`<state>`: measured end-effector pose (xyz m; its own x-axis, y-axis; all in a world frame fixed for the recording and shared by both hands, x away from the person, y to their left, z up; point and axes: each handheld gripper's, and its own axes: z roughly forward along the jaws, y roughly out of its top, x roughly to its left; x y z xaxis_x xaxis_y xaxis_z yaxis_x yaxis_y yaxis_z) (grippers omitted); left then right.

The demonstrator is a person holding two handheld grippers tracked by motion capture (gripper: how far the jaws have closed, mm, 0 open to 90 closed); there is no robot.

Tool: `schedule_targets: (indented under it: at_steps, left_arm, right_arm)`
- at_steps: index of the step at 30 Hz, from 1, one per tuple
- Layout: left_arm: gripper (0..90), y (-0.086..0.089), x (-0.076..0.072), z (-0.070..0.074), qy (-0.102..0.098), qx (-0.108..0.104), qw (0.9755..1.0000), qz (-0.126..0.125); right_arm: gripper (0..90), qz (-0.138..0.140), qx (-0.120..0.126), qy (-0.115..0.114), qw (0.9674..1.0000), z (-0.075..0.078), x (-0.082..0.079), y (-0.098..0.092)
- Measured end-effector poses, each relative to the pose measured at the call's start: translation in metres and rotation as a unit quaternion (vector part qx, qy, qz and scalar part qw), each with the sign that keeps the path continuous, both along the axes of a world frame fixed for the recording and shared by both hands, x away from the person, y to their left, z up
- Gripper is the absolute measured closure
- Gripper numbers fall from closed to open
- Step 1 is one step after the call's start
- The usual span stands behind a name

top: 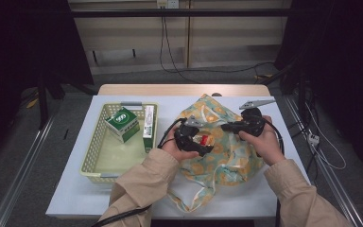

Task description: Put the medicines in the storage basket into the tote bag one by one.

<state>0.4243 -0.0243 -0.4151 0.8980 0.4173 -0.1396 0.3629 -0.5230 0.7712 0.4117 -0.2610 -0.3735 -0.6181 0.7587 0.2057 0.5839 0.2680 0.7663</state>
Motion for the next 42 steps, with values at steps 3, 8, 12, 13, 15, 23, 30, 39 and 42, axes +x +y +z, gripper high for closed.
schedule_targets:
  at_steps: [3,8,12,13,15,23,30,39,42]
  left_arm:
    - [20.2,0.000,0.000,0.001,-0.003,-0.003,1.0000,0.000]
    - [20.2,-0.002,0.000,0.000,-0.003,0.004,1.0000,-0.002]
    - [20.2,-0.004,0.002,-0.002,-0.003,0.004,1.0000,0.004]
    - [20.2,-0.004,0.003,-0.003,-0.004,0.006,1.0000,0.005]
    - [20.2,-0.004,0.005,-0.004,-0.003,0.008,0.9999,0.011]
    - [20.2,-0.010,0.017,-0.012,-0.015,0.018,0.9989,0.041]
    - [16.8,-0.014,0.042,-0.009,-0.035,-0.017,0.9955,0.086]
    - [13.2,-0.006,0.027,0.002,-0.011,-0.001,0.9985,0.053]
    - [12.7,0.002,0.020,0.006,-0.002,0.000,0.9989,0.047]
  right_arm:
    - [87.7,0.002,-0.001,0.000,1.0000,0.000,0.000,0.002]
    - [87.7,-0.002,-0.004,0.001,1.0000,-0.004,0.004,0.004]
    - [87.7,-0.012,-0.006,0.003,0.9999,-0.008,0.012,0.007]
    - [87.7,-0.015,-0.009,0.004,0.9998,-0.009,0.015,0.008]
    - [87.7,-0.020,-0.009,0.007,0.9997,-0.012,0.019,0.010]
    - [87.7,-0.014,0.001,0.009,0.9999,-0.011,0.023,0.017]
    - [87.7,-0.018,0.010,0.010,0.9997,-0.007,0.021,0.018]
    - [87.7,-0.020,0.002,0.012,0.9997,-0.008,0.020,0.016]
    - [87.6,-0.018,-0.003,0.014,0.9997,-0.009,0.018,0.017]
